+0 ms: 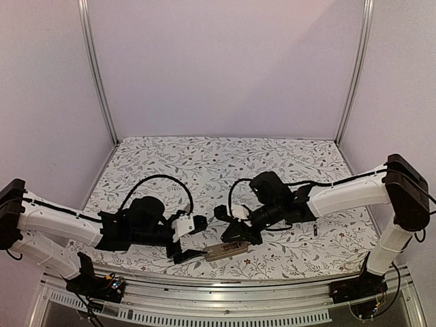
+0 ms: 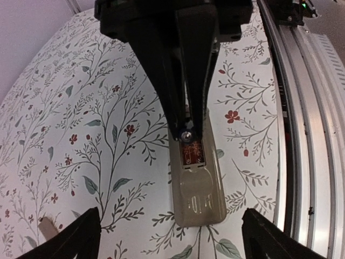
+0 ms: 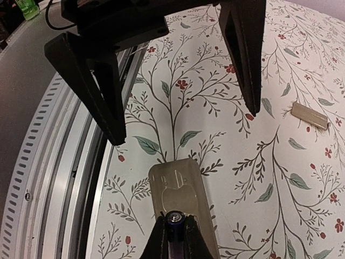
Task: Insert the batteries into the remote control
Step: Place the battery in the battery compartment.
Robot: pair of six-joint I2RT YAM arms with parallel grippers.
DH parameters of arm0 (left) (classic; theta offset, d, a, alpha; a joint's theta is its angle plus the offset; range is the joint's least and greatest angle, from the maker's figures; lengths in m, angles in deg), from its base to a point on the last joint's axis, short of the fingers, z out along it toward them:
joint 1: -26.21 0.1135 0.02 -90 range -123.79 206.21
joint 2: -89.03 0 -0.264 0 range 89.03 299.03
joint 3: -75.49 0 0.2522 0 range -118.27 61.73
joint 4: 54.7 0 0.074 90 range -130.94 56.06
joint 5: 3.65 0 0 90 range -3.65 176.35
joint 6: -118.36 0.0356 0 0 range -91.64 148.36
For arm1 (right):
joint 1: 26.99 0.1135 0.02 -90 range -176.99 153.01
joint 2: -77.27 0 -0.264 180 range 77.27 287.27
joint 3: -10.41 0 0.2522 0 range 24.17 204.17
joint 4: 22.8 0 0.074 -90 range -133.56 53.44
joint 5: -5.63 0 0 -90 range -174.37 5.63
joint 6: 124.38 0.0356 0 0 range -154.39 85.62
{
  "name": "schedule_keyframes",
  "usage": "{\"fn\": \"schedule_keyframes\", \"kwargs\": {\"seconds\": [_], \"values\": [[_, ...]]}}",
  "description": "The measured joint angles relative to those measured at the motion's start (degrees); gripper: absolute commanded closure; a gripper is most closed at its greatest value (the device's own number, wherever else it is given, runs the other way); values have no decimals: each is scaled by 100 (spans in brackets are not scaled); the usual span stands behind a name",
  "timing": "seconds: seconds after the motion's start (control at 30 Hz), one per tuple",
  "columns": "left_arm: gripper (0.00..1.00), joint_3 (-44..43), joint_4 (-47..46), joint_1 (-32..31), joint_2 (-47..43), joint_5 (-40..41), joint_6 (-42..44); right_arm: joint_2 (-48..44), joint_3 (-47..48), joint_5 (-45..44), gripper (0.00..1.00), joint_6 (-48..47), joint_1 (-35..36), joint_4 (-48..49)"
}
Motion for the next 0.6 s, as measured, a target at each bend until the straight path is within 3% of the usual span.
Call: {"fn": "schedule_keyframes", "kwargs": {"seconds": [0.6], "values": [[8,105,-153,-4,470,35,-214,911,529,-85,100,-1270,11,-577]]}}
